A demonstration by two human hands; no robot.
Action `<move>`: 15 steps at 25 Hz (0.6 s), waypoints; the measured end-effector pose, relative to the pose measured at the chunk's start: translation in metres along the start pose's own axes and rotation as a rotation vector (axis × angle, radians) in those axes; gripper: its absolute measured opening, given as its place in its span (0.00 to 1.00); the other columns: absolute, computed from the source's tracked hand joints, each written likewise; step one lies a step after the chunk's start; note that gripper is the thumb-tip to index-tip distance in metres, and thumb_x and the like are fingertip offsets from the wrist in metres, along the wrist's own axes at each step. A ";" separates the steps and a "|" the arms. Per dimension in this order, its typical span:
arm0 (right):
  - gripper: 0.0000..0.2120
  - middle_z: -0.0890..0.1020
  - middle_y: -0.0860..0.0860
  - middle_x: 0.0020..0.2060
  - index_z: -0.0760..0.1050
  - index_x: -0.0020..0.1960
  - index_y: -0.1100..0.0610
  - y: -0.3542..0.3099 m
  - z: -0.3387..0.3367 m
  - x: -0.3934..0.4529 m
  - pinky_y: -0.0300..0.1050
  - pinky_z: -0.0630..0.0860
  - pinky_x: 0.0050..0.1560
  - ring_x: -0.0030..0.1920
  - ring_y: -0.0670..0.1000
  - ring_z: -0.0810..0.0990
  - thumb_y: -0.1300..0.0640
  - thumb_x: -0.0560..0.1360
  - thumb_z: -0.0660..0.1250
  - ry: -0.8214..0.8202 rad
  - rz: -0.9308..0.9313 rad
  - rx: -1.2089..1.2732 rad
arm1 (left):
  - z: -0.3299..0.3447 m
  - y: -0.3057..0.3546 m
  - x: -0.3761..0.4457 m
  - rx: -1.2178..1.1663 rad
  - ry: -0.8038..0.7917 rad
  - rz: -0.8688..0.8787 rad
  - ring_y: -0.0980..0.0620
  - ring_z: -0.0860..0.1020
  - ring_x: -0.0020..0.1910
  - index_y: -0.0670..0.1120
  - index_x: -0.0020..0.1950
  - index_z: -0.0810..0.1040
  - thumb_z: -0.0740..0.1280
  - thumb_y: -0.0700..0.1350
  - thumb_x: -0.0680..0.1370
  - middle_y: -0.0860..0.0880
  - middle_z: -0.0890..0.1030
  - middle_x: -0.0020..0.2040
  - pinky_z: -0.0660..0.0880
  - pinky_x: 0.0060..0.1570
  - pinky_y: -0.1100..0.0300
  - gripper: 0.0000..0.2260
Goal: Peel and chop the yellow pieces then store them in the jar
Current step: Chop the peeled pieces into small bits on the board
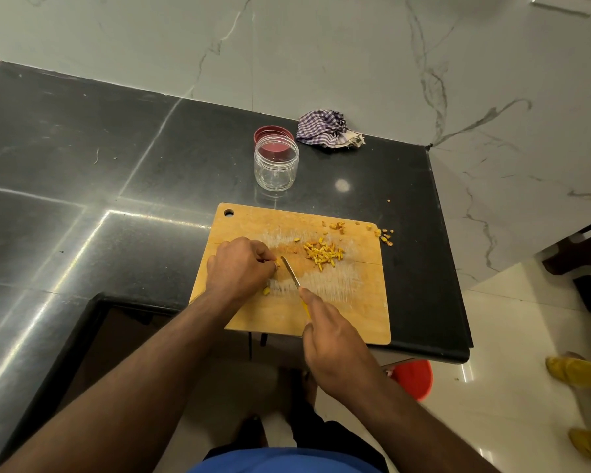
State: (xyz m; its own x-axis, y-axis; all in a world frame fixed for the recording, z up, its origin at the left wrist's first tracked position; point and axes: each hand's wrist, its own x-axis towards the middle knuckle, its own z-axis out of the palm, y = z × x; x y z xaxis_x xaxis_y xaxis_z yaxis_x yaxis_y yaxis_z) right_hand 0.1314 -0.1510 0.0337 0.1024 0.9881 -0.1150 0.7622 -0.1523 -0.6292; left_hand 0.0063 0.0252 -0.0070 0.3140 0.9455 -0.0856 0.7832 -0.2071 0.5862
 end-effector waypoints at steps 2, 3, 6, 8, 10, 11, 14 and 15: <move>0.25 0.69 0.49 0.70 0.53 0.79 0.48 -0.004 0.002 0.004 0.44 0.70 0.66 0.65 0.48 0.71 0.56 0.83 0.53 -0.017 -0.011 -0.015 | 0.000 0.000 0.000 0.005 0.013 -0.008 0.54 0.77 0.47 0.58 0.44 0.85 0.71 0.53 0.73 0.60 0.83 0.45 0.79 0.42 0.51 0.04; 0.25 0.70 0.49 0.69 0.53 0.79 0.48 -0.004 0.002 0.006 0.46 0.71 0.64 0.64 0.49 0.72 0.56 0.83 0.52 -0.023 -0.007 -0.023 | 0.000 0.001 0.000 0.004 0.015 -0.010 0.54 0.77 0.46 0.57 0.44 0.85 0.71 0.53 0.73 0.60 0.82 0.44 0.79 0.42 0.51 0.04; 0.25 0.70 0.50 0.69 0.53 0.79 0.47 -0.003 0.004 0.012 0.48 0.71 0.63 0.63 0.50 0.72 0.56 0.83 0.52 -0.045 0.006 -0.035 | -0.002 0.003 -0.001 0.003 0.019 -0.013 0.54 0.77 0.47 0.57 0.43 0.85 0.71 0.52 0.73 0.60 0.82 0.43 0.78 0.42 0.51 0.03; 0.25 0.70 0.50 0.69 0.53 0.79 0.48 -0.002 0.005 0.018 0.47 0.71 0.64 0.64 0.50 0.72 0.56 0.83 0.53 -0.057 0.009 -0.041 | -0.003 0.005 -0.001 0.007 0.007 -0.012 0.54 0.77 0.47 0.56 0.43 0.85 0.71 0.52 0.74 0.61 0.81 0.43 0.77 0.43 0.52 0.03; 0.25 0.71 0.50 0.69 0.54 0.78 0.48 -0.002 0.004 0.022 0.47 0.72 0.63 0.63 0.49 0.72 0.56 0.83 0.53 -0.057 0.008 -0.039 | -0.003 0.004 -0.001 0.007 0.002 -0.017 0.54 0.77 0.47 0.57 0.41 0.84 0.71 0.53 0.73 0.62 0.82 0.41 0.78 0.44 0.51 0.03; 0.25 0.71 0.50 0.69 0.54 0.78 0.48 -0.001 0.005 0.020 0.47 0.72 0.63 0.63 0.49 0.72 0.56 0.83 0.53 -0.060 0.008 -0.033 | -0.004 0.004 -0.001 0.005 0.002 -0.022 0.54 0.78 0.47 0.57 0.41 0.84 0.71 0.53 0.73 0.62 0.82 0.41 0.78 0.44 0.50 0.03; 0.25 0.68 0.48 0.72 0.54 0.79 0.48 0.003 0.006 0.000 0.44 0.68 0.68 0.68 0.46 0.69 0.56 0.83 0.53 -0.064 0.005 -0.017 | -0.002 0.004 0.000 -0.007 0.001 -0.019 0.55 0.78 0.46 0.56 0.42 0.84 0.72 0.53 0.73 0.61 0.81 0.40 0.78 0.43 0.52 0.04; 0.25 0.68 0.47 0.72 0.54 0.79 0.48 0.004 0.005 -0.007 0.41 0.68 0.68 0.68 0.44 0.69 0.56 0.83 0.53 -0.059 0.004 -0.013 | -0.002 0.003 0.000 -0.006 0.003 -0.015 0.55 0.78 0.46 0.56 0.42 0.84 0.72 0.53 0.73 0.61 0.81 0.40 0.78 0.44 0.52 0.03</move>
State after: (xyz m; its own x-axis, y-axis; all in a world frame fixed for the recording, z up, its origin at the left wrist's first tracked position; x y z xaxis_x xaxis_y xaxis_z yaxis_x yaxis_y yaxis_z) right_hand 0.1305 -0.1587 0.0280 0.0680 0.9844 -0.1625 0.7703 -0.1553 -0.6185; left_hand 0.0078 0.0252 -0.0034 0.3010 0.9491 -0.0922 0.7844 -0.1915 0.5900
